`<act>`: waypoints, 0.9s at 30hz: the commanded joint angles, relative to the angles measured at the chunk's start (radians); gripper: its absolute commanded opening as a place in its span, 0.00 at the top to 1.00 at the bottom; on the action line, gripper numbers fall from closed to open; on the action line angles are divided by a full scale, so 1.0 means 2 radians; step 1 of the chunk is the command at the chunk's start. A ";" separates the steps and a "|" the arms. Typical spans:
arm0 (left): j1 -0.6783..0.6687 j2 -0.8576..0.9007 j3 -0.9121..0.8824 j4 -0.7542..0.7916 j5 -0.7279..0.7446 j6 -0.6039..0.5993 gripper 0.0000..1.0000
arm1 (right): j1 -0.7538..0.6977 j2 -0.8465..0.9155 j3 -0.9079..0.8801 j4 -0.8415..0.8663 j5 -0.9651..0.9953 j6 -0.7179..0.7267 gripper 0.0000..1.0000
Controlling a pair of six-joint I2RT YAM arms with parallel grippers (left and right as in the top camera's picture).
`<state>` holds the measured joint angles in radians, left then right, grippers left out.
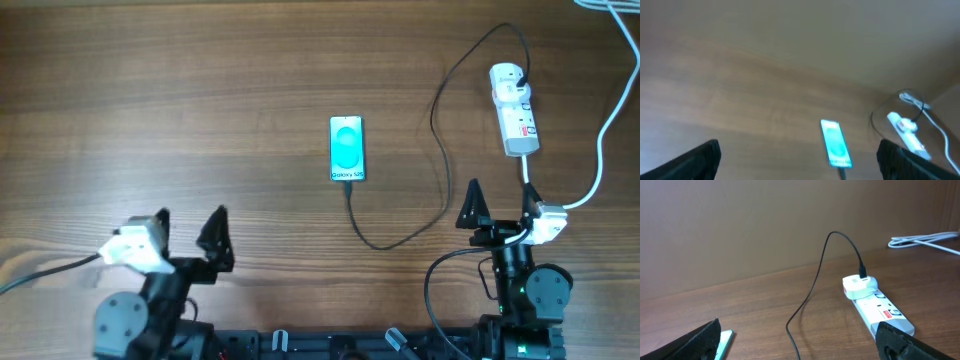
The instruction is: Plug charger to phone and switch on socket
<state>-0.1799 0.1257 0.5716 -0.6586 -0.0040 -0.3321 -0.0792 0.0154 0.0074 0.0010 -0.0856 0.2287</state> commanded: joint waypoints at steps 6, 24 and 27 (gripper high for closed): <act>0.062 -0.061 -0.217 0.187 0.071 0.062 0.00 | 0.002 -0.006 -0.001 0.002 0.003 -0.009 0.00; 0.075 -0.061 -0.283 0.294 0.060 0.108 0.00 | 0.002 -0.006 -0.001 0.002 0.003 -0.009 0.00; 0.089 -0.061 -0.283 0.294 0.060 0.109 0.00 | 0.002 -0.006 -0.001 0.002 0.003 -0.009 0.00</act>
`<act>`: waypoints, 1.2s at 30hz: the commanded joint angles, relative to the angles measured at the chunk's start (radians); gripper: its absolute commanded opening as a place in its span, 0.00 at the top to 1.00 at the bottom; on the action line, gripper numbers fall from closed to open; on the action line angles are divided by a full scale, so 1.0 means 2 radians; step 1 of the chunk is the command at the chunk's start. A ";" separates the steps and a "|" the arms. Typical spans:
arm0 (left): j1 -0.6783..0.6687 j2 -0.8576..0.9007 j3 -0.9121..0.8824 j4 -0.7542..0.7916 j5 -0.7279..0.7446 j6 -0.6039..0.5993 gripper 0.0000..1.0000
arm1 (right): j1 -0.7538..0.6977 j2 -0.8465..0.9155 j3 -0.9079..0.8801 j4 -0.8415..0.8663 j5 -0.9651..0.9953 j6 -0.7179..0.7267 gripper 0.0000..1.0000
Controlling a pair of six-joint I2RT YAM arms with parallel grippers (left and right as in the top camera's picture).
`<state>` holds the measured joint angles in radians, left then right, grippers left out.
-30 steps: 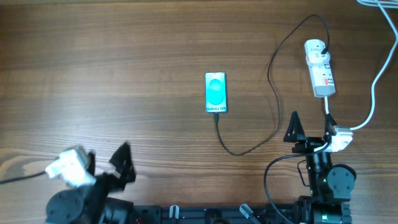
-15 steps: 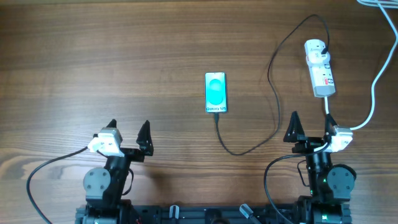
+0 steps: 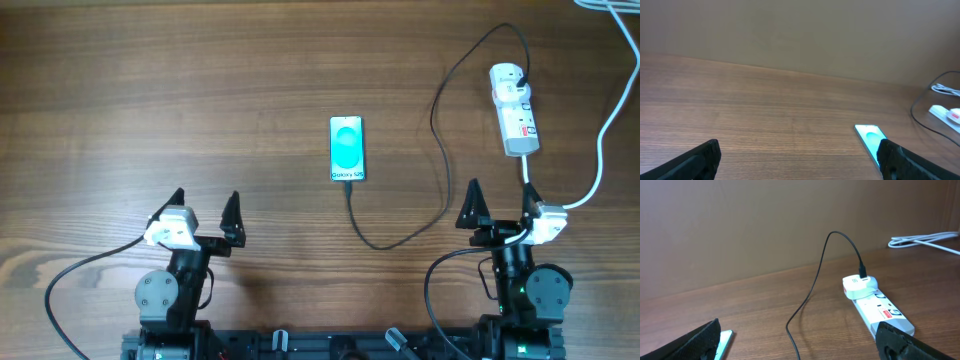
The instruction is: Plug charger to phone and switch on socket
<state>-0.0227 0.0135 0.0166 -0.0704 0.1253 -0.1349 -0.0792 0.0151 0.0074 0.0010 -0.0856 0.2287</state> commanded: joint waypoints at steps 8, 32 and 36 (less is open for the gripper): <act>0.013 -0.005 -0.006 0.002 -0.005 0.012 0.00 | 0.002 -0.006 -0.001 0.002 0.003 -0.009 0.00; 0.033 -0.005 -0.006 0.002 -0.005 0.012 0.00 | 0.002 -0.006 -0.001 0.002 0.003 -0.009 0.00; 0.033 -0.005 -0.006 0.002 -0.005 0.012 0.00 | 0.002 -0.006 -0.001 0.002 0.003 -0.009 0.00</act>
